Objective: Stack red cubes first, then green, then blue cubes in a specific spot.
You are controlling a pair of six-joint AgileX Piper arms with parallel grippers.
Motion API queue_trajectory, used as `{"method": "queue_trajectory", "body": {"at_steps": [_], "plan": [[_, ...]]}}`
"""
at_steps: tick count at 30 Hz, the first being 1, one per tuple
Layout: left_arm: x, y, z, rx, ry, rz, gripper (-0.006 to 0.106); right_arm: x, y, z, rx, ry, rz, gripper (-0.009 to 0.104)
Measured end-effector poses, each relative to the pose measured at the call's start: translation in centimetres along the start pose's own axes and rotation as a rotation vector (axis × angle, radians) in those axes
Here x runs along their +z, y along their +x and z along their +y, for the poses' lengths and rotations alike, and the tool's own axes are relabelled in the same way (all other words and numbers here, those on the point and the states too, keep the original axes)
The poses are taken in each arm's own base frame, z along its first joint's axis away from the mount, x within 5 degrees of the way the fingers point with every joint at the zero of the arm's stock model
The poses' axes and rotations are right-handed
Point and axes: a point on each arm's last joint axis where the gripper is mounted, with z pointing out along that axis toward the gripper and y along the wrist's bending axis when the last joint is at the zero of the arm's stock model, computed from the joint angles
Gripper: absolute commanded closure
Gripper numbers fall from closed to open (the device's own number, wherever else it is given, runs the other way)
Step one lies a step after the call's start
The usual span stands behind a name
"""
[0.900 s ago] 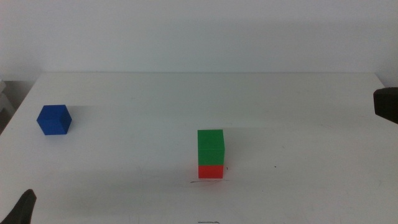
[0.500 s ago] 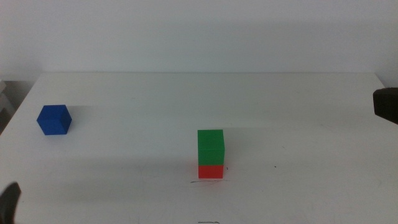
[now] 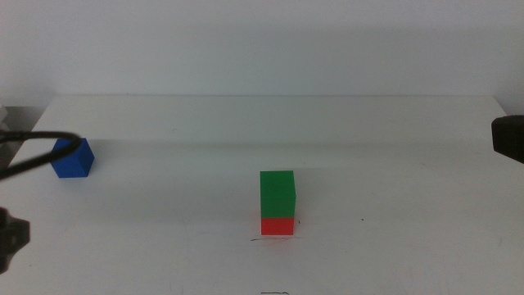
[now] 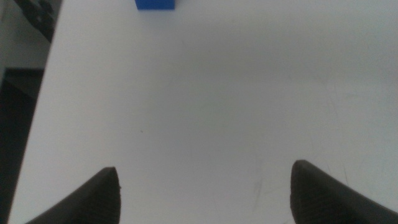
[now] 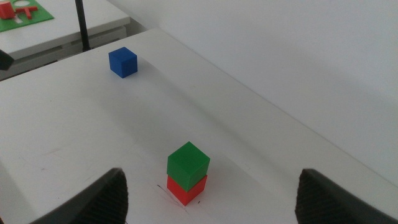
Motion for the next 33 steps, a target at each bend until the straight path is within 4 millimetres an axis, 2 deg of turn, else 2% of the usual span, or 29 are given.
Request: {"method": "queue_trajectory", "body": {"at_steps": [9, 14, 18, 24, 27, 33], "plan": [[1.8, -1.0, -0.2, -0.025, 0.017, 0.041, 0.007, 0.0, 0.0, 0.0, 0.000, 0.000, 0.000, 0.017], [2.8, -3.5, -0.4, -0.030, 0.015, 0.094, 0.007, 0.0, 0.0, 0.0, 0.000, 0.000, 0.000, 0.017], [5.1, -6.7, -0.4, -0.011, -0.005, 0.174, 0.007, 0.0, 0.0, 0.0, 0.000, 0.000, 0.000, 0.017], [10.2, -11.6, 0.0, 0.026, -0.034, 0.278, 0.007, 0.0, 0.0, 0.0, 0.000, 0.000, 0.000, 0.017], [12.7, -13.5, 0.8, 0.026, -0.041, 0.343, 0.007, 0.0, 0.0, 0.0, 0.000, 0.000, 0.000, 0.017], [16.5, -16.8, 3.2, 0.025, -0.053, 0.383, 0.007, 0.0, 0.0, 0.0, 0.000, 0.000, 0.000, 0.017]]}}
